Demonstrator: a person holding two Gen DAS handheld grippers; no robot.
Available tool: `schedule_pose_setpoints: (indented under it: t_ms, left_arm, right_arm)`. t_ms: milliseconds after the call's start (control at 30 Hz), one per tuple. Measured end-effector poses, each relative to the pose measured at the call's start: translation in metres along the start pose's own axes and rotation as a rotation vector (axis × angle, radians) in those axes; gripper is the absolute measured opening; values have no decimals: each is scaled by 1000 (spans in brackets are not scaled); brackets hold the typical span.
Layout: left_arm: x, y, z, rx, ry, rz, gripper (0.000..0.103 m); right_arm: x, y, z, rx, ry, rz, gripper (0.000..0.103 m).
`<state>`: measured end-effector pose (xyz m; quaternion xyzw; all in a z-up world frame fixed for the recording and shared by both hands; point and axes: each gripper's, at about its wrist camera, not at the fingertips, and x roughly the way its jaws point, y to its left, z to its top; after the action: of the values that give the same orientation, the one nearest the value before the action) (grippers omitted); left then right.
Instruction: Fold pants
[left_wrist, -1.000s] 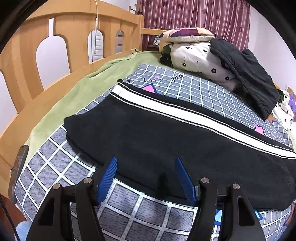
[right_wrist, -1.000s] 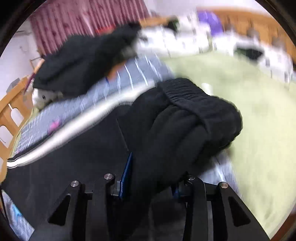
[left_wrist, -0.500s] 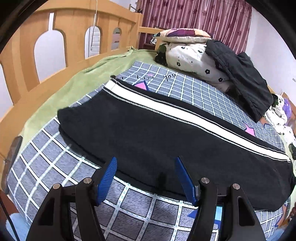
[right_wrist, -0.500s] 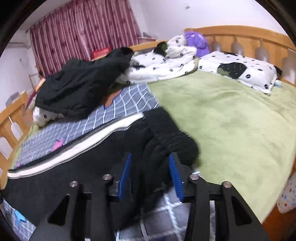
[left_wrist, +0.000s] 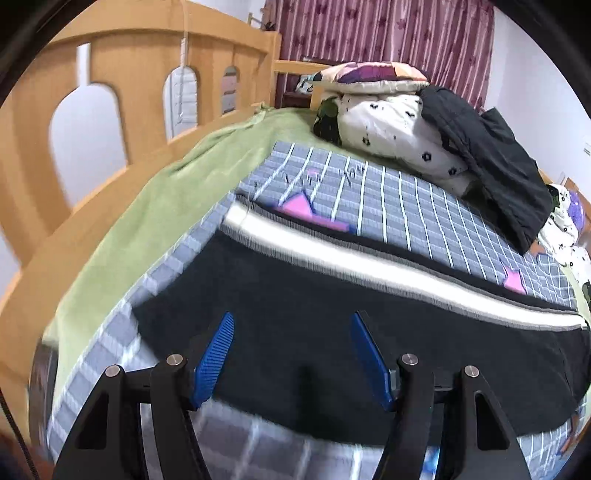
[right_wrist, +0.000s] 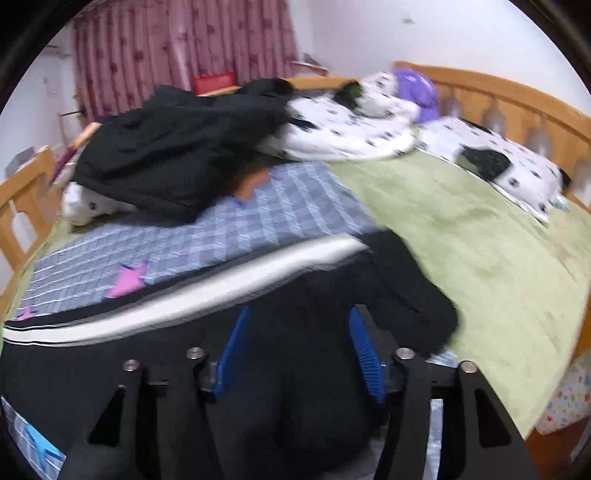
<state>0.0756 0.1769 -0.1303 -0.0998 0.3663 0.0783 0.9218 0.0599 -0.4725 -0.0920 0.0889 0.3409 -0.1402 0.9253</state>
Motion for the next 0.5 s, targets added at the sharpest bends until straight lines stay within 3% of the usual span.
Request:
schedule_pose_setpoints:
  t_ms: [167,267,500]
  left_arm:
    - [43,15,45,-1,-11,-4,64]
    - [72,21,66,42,-18,24,64]
    - [122,39,86,49,30,38,64]
  right_arm:
    - [26,97,16,-140,-3,63,58]
    - [45,147,20,-234,-3,155,58]
    - [109,201,29,-363,83,269,58]
